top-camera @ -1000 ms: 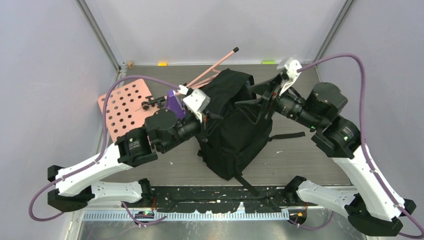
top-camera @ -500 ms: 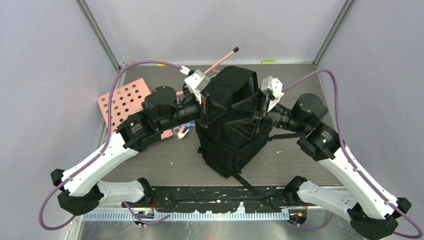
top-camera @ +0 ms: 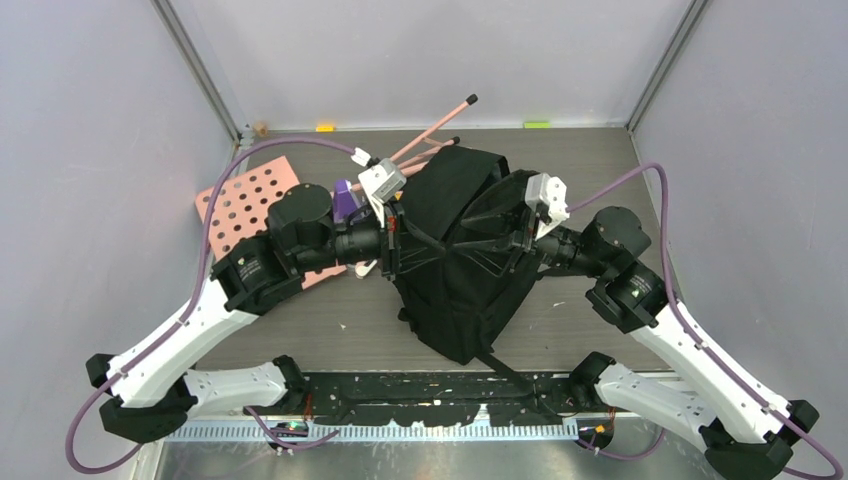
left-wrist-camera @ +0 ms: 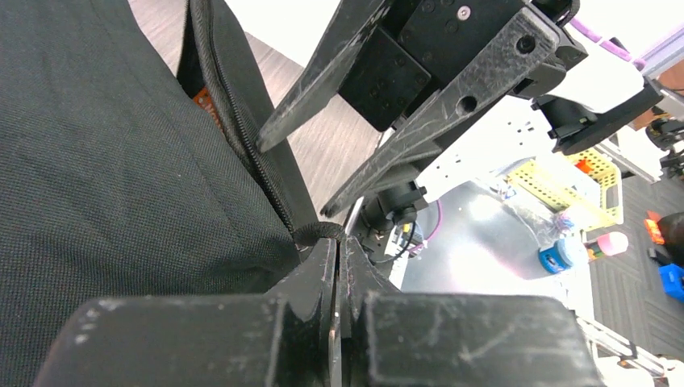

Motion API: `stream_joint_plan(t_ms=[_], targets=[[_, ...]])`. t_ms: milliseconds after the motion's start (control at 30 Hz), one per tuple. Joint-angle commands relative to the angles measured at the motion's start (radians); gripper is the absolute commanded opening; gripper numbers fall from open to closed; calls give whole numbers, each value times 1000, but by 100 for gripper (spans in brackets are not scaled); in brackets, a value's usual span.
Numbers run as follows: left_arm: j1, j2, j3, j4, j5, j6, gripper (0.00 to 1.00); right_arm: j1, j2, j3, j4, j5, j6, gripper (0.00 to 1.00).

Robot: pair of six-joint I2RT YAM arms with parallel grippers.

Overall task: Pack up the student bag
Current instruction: Zip the student bag at the center of the board.

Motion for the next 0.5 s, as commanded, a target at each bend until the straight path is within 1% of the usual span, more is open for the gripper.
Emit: stream_joint_plan(t_ms=[0,133,267,367,467], targets=[[1,-82,-4,187,56,-59,0,10,-36,-3,82,-12,-25,52],[4,-77,11,146,64,-71,0,15,-55,-4,81,-63,-27,54],[5,-65,32,123,76,-79,0,22,-41,-5,98,-117,-20,55],[7,-61,38,115,76,-87,0,28,-25,-6,107,-129,-26,60],[7,-60,35,117,73,-95,0,31,3,3,107,-148,-28,61]])
